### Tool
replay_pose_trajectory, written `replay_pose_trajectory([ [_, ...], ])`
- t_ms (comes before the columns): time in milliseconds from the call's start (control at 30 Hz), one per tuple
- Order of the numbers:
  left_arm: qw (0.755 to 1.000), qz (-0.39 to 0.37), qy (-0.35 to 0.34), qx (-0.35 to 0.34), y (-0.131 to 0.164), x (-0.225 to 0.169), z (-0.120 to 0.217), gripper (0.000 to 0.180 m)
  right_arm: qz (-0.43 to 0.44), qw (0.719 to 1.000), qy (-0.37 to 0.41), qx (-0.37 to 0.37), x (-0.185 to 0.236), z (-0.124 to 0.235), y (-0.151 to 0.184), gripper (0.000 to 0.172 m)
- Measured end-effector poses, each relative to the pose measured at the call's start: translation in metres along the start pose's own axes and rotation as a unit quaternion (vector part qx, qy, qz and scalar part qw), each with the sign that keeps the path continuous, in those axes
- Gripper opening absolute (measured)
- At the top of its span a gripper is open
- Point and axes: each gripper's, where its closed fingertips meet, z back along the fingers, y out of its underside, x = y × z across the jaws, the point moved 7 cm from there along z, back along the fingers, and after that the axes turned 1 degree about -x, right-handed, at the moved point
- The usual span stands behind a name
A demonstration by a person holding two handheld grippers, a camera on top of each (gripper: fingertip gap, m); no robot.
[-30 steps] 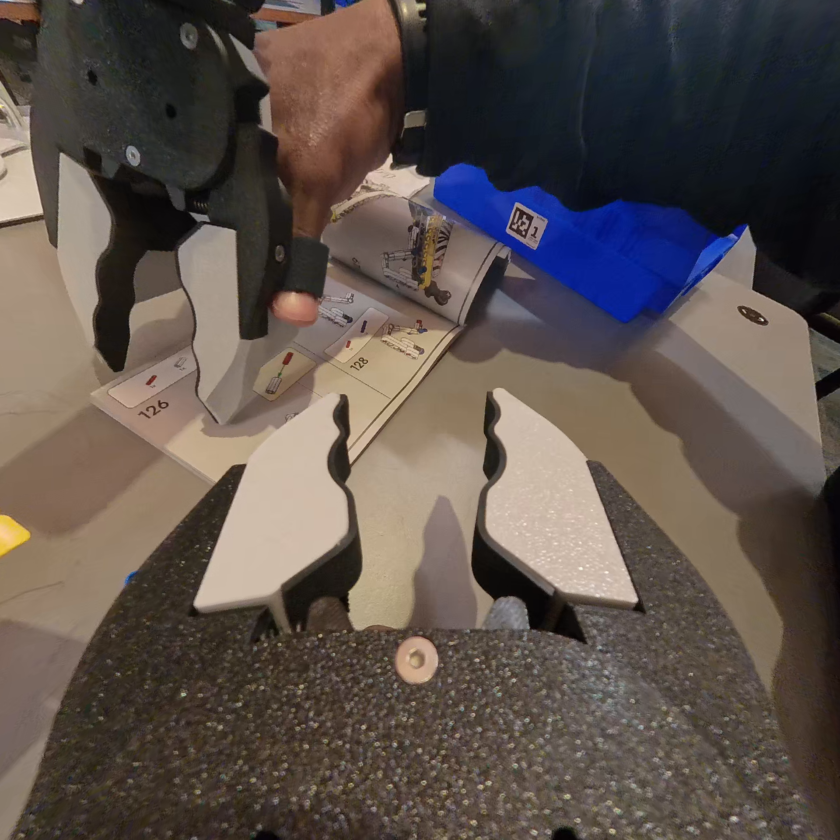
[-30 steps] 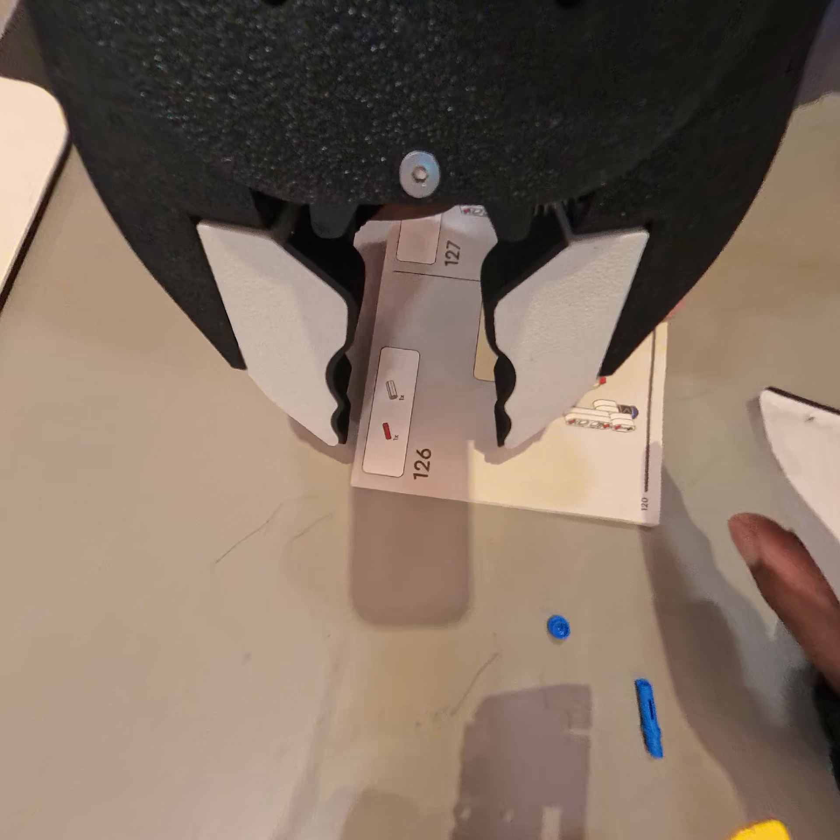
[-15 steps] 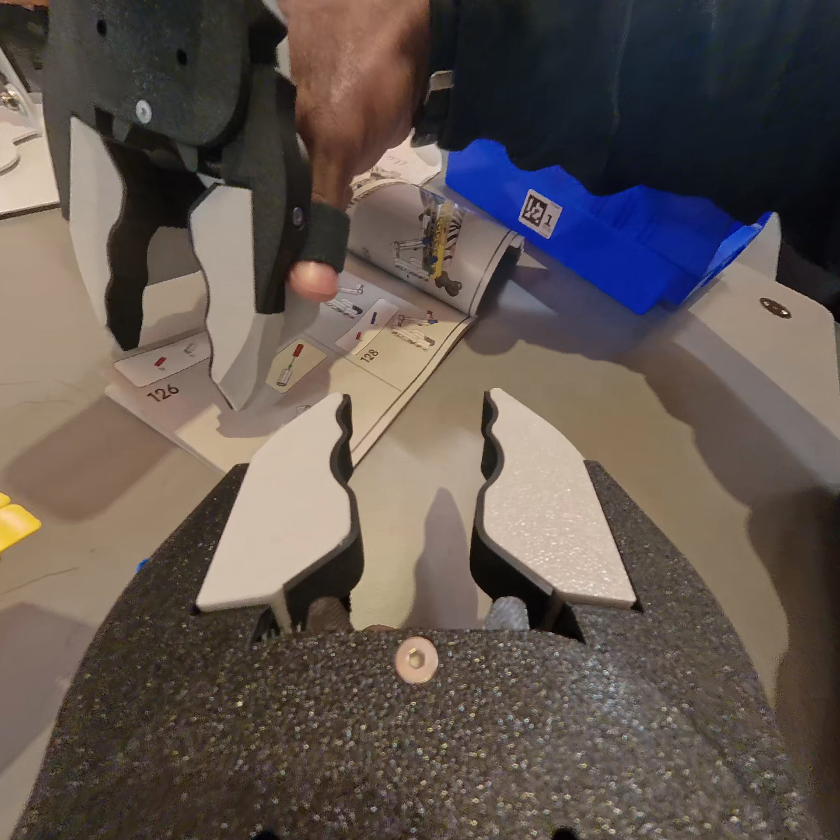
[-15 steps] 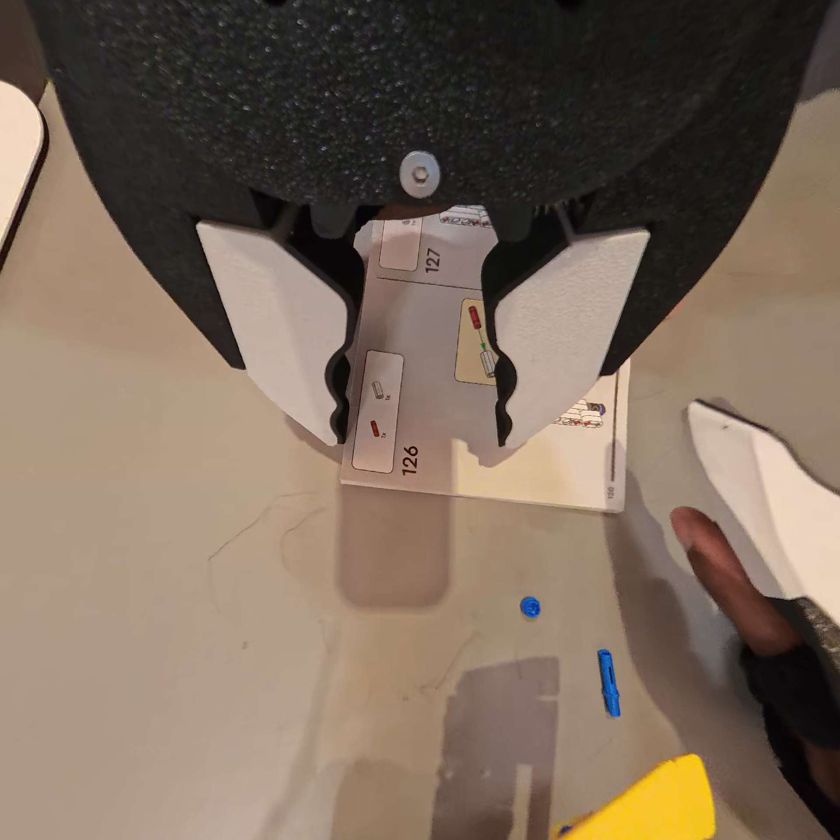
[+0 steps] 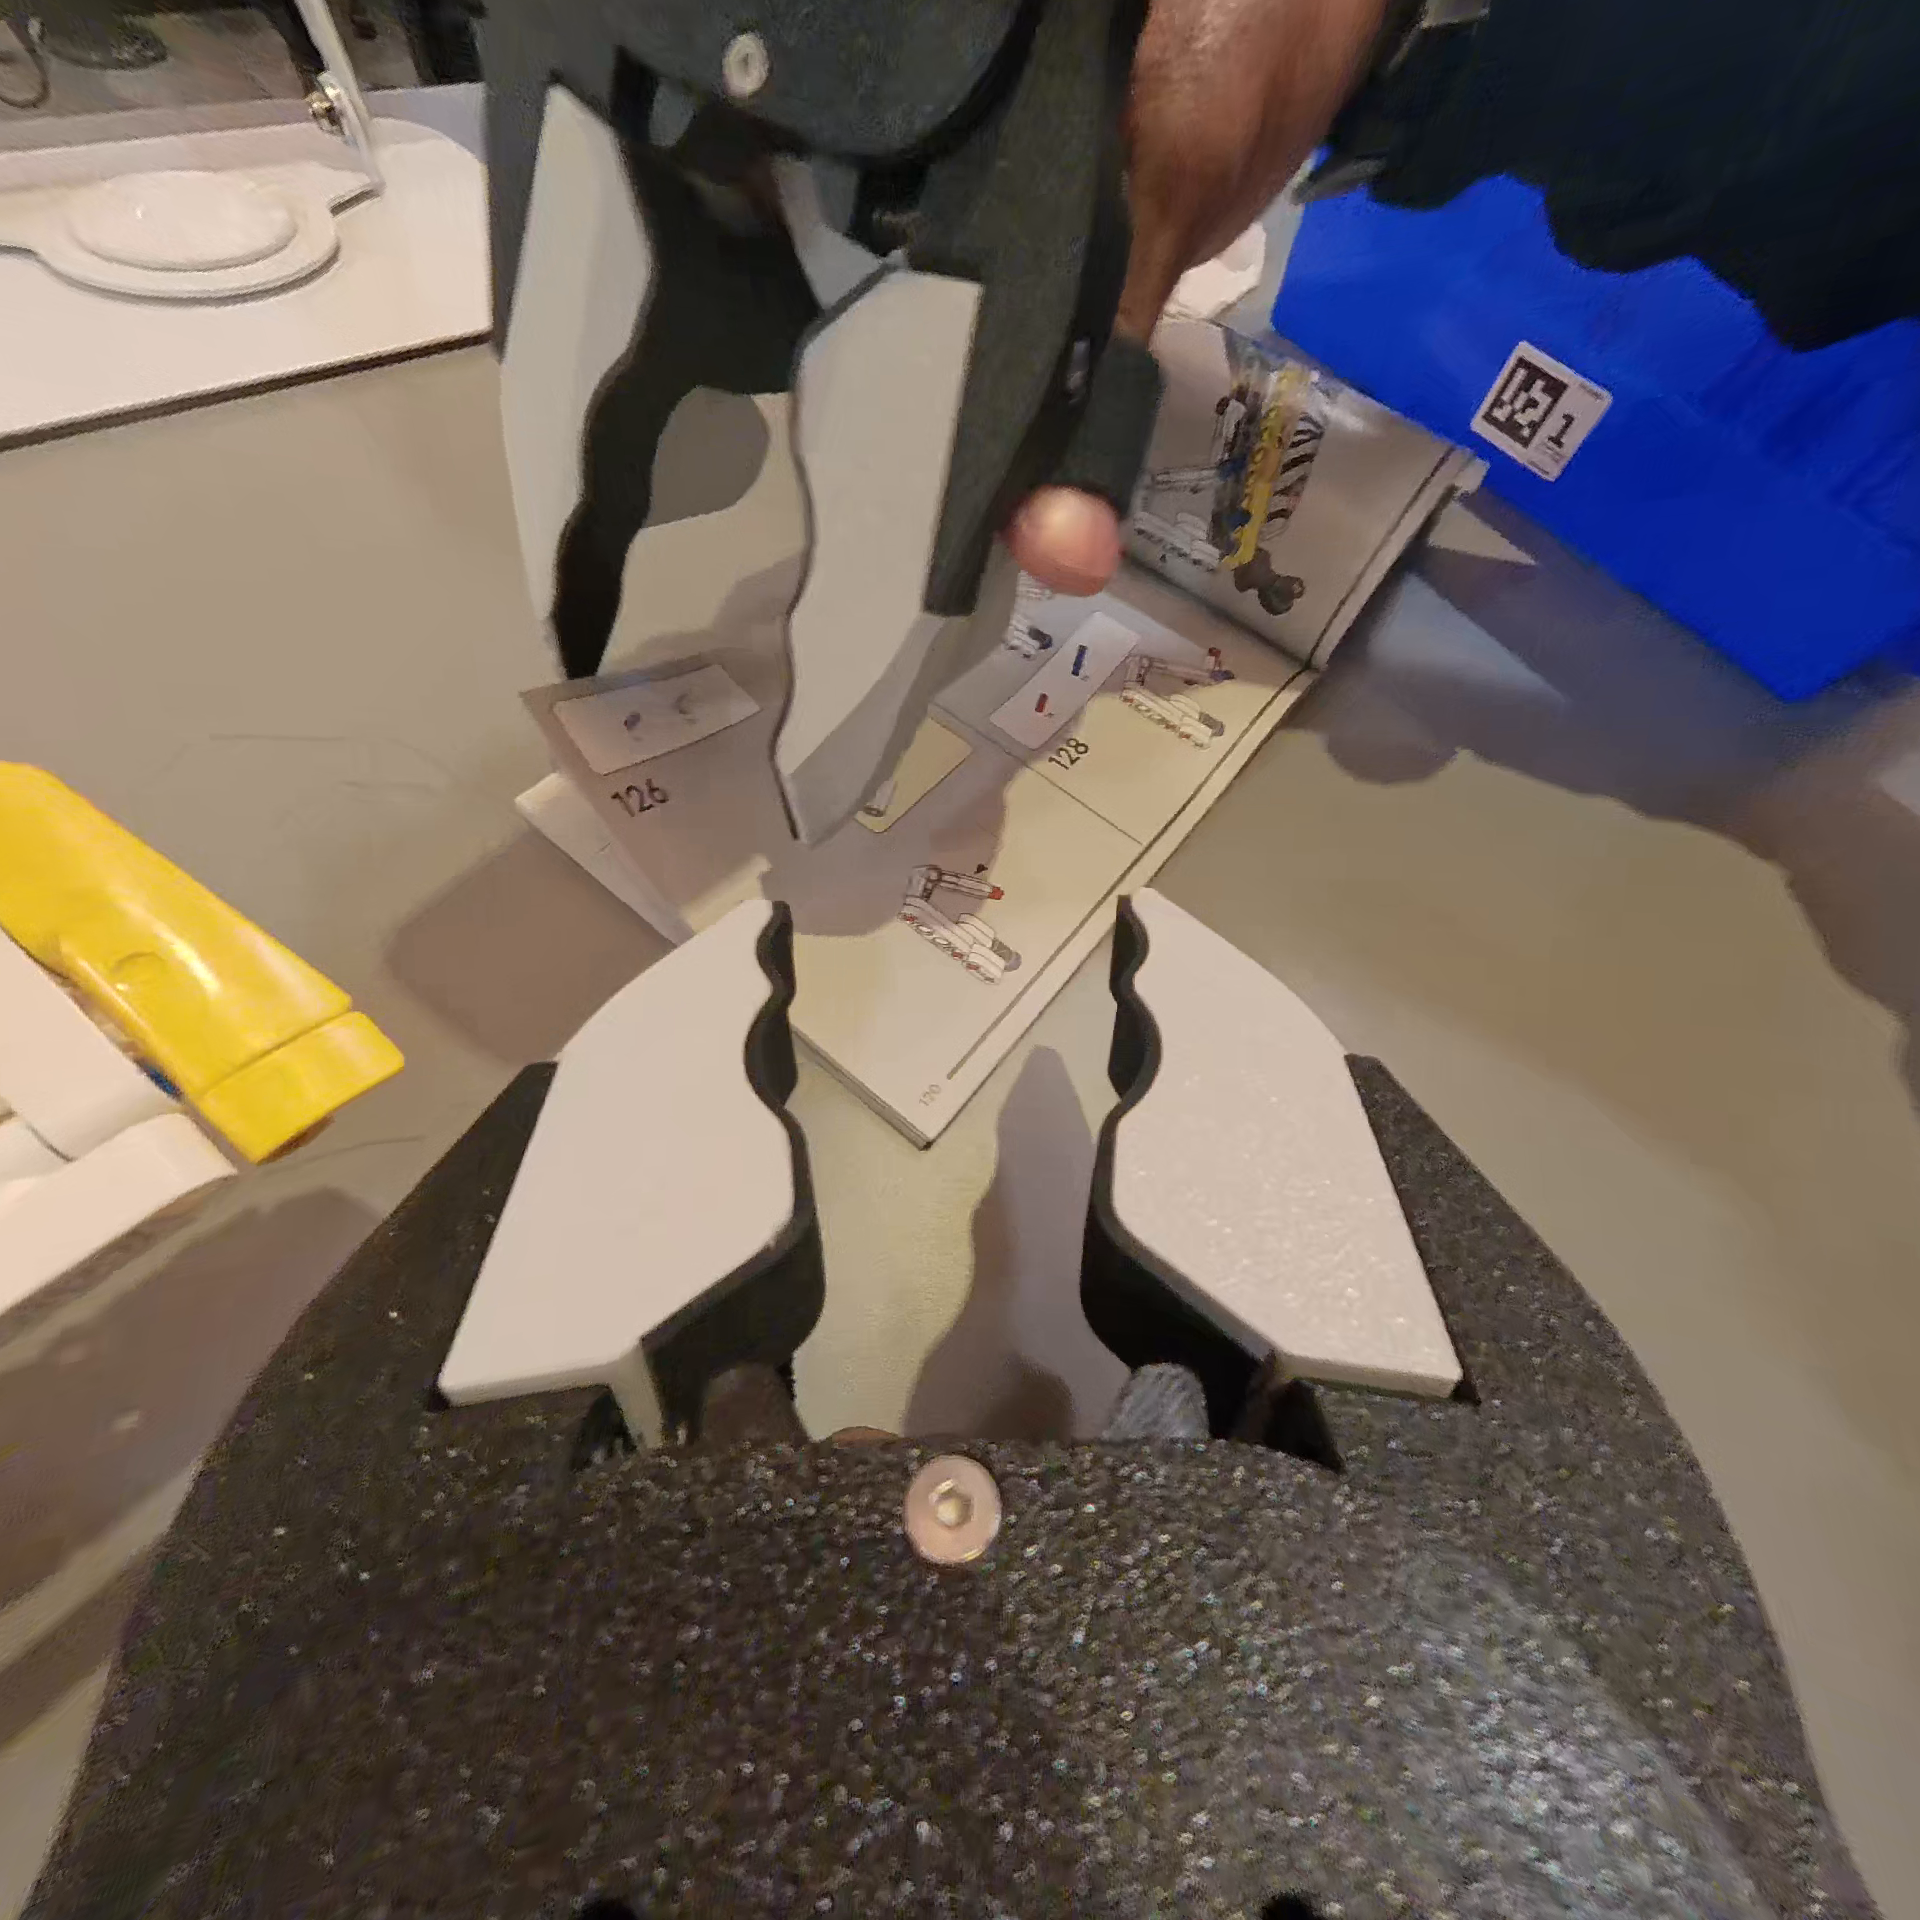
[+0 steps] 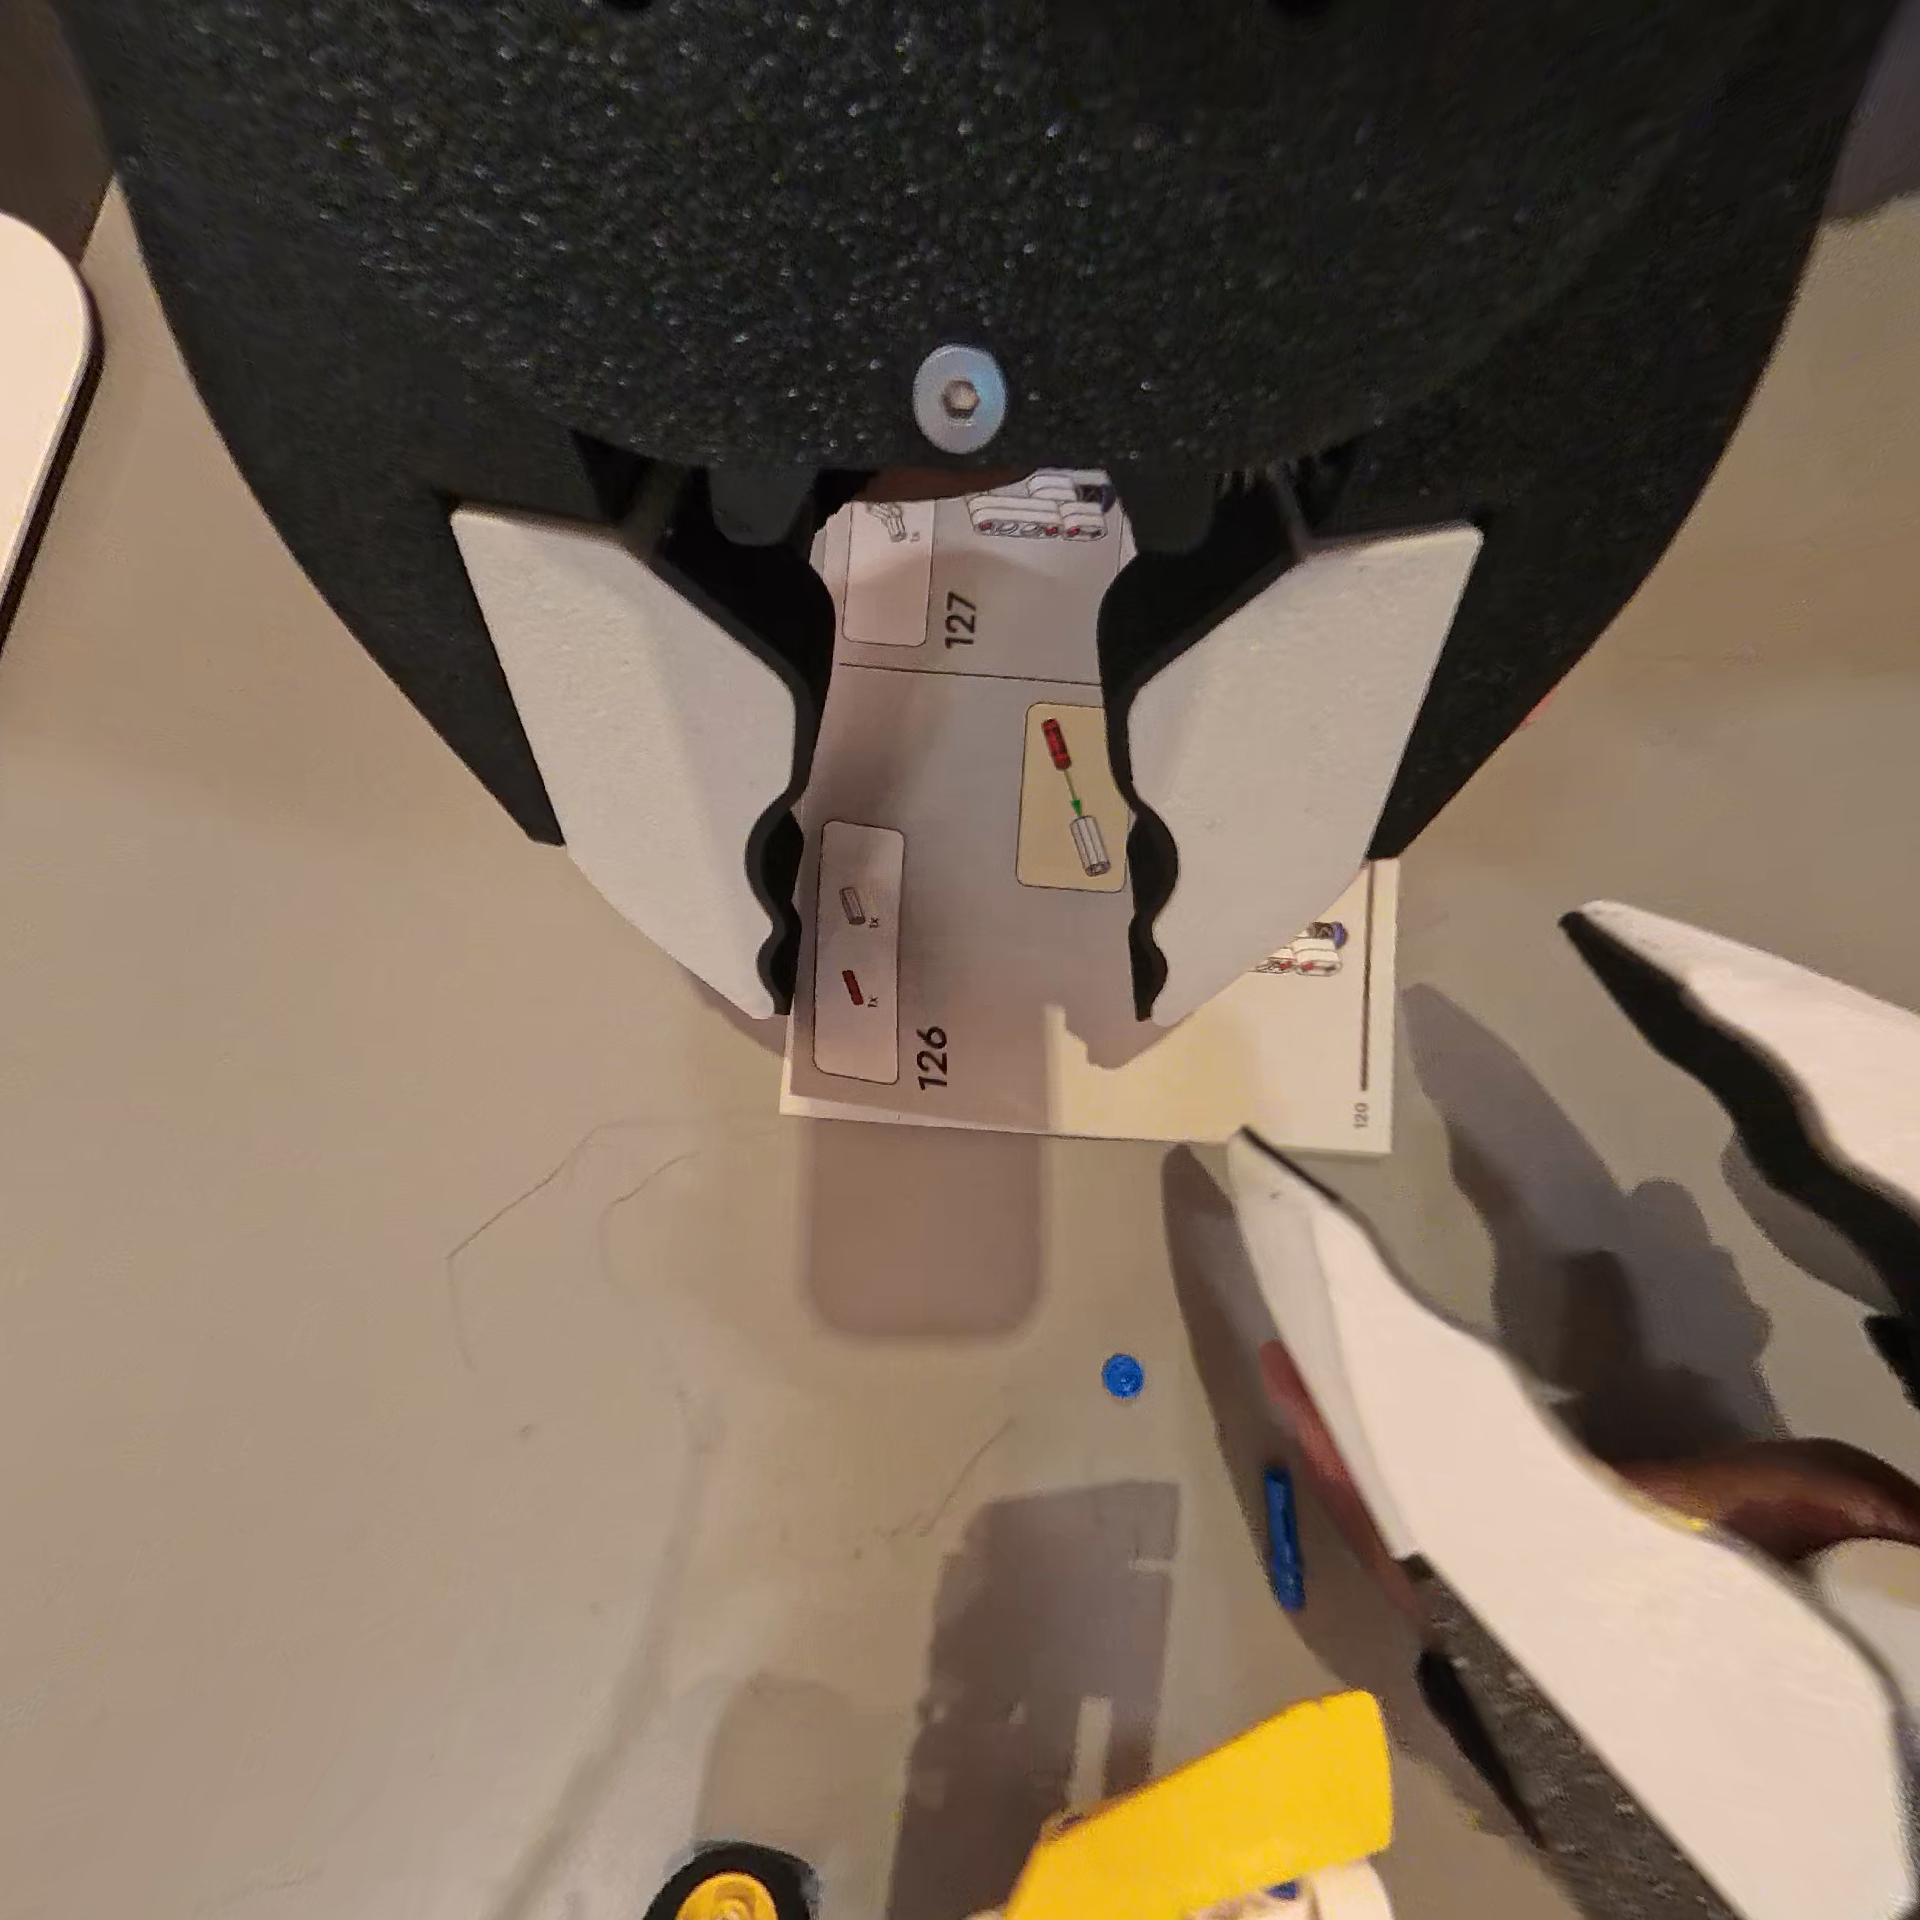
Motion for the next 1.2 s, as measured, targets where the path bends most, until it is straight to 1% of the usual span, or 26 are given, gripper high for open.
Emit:
replay_pose_trajectory([
  [133, 1.0, 0.018, -0.02, 0.009, 0.0, 0.007, -0.001, 0.066, 0.004, 1.0, 0.001, -0.01, 0.006, 0.005, 0.002, 0.061],
  [267, 1.0, 0.014, -0.014, 0.018, 0.0, 0.006, -0.005, 0.071, 0.007, 1.0, -0.006, -0.024, 0.013, 0.009, 0.001, 0.06],
  [333, 0.999, 0.014, -0.01, 0.034, 0.001, 0.006, -0.009, 0.075, 0.011, 1.0, -0.008, -0.027, 0.016, 0.01, 0.001, 0.06],
  [400, 0.999, 0.028, -0.011, 0.036, 0.0, 0.008, -0.012, 0.078, 0.014, 0.999, -0.011, -0.029, 0.019, 0.011, 0.001, 0.06],
  [467, 0.999, 0.04, -0.002, 0.032, -0.002, 0.008, -0.013, 0.078, 0.016, 0.999, -0.013, -0.033, 0.022, 0.013, 0.0, 0.06],
  [567, 0.997, 0.053, 0.019, 0.043, -0.002, 0.006, -0.018, 0.08, 0.018, 0.999, -0.014, -0.038, 0.025, 0.015, 0.0, 0.059],
  [733, 0.998, 0.048, 0.034, 0.031, -0.005, -0.002, -0.019, 0.081, 0.017, 0.999, 0.0, -0.037, 0.028, 0.019, 0.002, 0.059],
  [867, 0.997, 0.043, 0.047, 0.035, -0.003, -0.005, -0.019, 0.081, 0.012, 0.998, 0.053, -0.026, 0.034, 0.028, 0.005, 0.059],
  [967, 0.996, 0.046, 0.064, 0.039, -0.002, -0.006, -0.017, 0.081, 0.018, 0.994, 0.11, 0.008, 0.046, 0.035, 0.011, 0.059],
  [1100, 0.994, 0.045, 0.089, 0.046, 0.0, -0.008, -0.015, 0.08, 0.06, 0.977, 0.186, 0.087, 0.08, 0.039, 0.028, 0.061],
  [1200, 0.991, 0.054, 0.113, 0.051, 0.001, -0.011, -0.013, 0.08, 0.057, 0.965, 0.233, 0.103, 0.109, 0.04, 0.034, 0.061],
])
